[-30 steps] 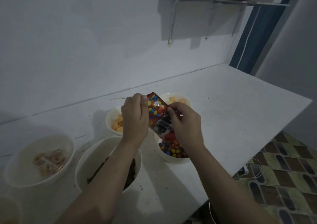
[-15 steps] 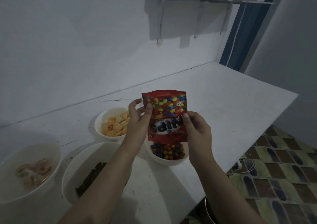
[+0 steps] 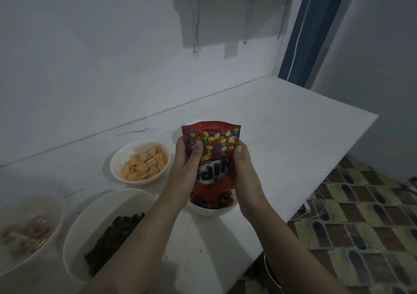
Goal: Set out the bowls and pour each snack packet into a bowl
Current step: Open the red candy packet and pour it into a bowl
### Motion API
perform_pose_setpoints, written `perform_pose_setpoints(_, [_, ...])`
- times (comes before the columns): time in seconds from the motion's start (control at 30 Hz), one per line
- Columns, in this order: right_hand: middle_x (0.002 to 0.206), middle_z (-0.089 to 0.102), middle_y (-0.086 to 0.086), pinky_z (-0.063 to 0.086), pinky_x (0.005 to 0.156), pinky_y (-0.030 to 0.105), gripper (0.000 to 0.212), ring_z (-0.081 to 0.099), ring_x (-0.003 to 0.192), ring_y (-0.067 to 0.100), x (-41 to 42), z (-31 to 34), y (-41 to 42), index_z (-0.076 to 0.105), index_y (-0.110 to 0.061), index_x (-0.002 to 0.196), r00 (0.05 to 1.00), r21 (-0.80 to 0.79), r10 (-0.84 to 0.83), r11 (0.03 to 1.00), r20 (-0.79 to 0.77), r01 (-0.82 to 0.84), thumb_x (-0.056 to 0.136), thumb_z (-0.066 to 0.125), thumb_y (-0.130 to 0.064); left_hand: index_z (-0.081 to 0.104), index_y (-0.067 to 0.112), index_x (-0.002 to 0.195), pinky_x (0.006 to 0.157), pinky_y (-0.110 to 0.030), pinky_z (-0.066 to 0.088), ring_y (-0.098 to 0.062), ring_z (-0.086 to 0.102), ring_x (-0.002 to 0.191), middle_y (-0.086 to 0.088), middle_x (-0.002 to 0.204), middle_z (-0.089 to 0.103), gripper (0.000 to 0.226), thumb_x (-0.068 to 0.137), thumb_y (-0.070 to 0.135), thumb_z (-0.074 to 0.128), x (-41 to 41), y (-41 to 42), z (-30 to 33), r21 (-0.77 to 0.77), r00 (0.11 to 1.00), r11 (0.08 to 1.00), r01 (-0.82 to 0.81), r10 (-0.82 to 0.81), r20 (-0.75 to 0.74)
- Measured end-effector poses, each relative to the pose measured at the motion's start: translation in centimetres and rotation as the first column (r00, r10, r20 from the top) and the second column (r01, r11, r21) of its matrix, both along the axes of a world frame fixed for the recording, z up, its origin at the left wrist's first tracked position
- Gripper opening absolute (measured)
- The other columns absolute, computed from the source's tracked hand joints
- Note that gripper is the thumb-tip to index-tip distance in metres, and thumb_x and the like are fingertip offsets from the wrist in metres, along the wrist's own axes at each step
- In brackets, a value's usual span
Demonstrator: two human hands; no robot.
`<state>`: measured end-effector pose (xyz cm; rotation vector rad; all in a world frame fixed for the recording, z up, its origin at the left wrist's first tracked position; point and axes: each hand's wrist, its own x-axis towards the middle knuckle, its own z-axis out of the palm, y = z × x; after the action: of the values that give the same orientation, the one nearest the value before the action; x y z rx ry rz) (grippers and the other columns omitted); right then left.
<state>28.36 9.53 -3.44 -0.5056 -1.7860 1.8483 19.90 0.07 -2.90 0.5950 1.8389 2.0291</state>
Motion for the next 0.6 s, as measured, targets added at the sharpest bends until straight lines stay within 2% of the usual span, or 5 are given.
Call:
perform_pose_setpoints(0.1, [0.116,0.064,-0.018,0.052,0.092,0.029,0.027,0.062,0.107,0.003,-0.1,0.6,0.4,0.053,-0.048,0.112,1.000,0.009,-0.023,1.000,0.013,0.023,0.089,0.046,-0.058,0.055,0.035,0.119,0.070,-0.015,0.054,0.004,0.066,0.096,0.021,0.104,0.069,0.039,0.083,0.051,0.059,-1.0,-0.3,-0.1,0.019,0.999,0.999,-0.042,0.043,-0.030])
perform_pose_setpoints(0.23, [0.105,0.075,-0.006,0.057,0.089,0.038,0.026,0.071,0.099,0.014,-0.3,1.8,1.1,0.069,-0.028,0.108,0.997,-0.024,-0.065,0.998,-0.038,0.064,0.087,0.063,-0.043,0.065,0.022,0.111,0.079,-0.023,0.056,-0.008,0.070,0.096,0.008,0.101,0.075,0.031,0.083,0.035,0.069,-2.0,-0.4,0.0,0.054,0.998,0.998,-0.042,0.044,-0.037])
perform_pose_setpoints(0.4, [0.097,0.076,0.006,0.060,0.083,0.042,0.015,0.073,0.094,0.026,-0.8,2.3,1.5,0.073,-0.014,0.099,0.988,-0.121,-0.134,0.985,-0.080,0.124,0.088,0.070,-0.024,0.067,0.024,0.102,0.074,-0.020,0.055,-0.007,0.070,0.091,0.010,0.093,0.076,0.025,0.078,0.029,0.073,-2.6,-0.8,-0.4,0.067,0.999,0.997,-0.024,0.025,-0.026])
perform_pose_setpoints(0.5, [0.101,0.075,0.012,0.060,0.082,0.044,0.020,0.072,0.095,0.030,-0.9,2.9,1.8,0.071,-0.008,0.102,0.973,-0.211,-0.180,0.966,-0.146,0.147,0.088,0.069,-0.022,0.066,0.024,0.107,0.069,-0.017,0.055,-0.006,0.071,0.091,0.011,0.095,0.076,0.029,0.079,0.022,0.074,-2.7,-1.3,-0.8,-0.044,0.993,0.993,0.107,-0.109,-0.052])
perform_pose_setpoints(0.6, [0.104,0.075,0.011,0.060,0.081,0.044,0.023,0.073,0.096,0.028,-0.9,3.7,2.3,0.069,-0.008,0.106,0.962,-0.264,-0.215,0.950,-0.171,0.165,0.089,0.068,-0.024,0.066,0.029,0.098,0.068,-0.013,0.052,0.000,0.070,0.086,0.017,0.088,0.075,0.021,0.083,0.016,0.073,-2.9,-1.7,-1.5,-0.209,0.970,0.954,0.214,-0.233,-0.068])
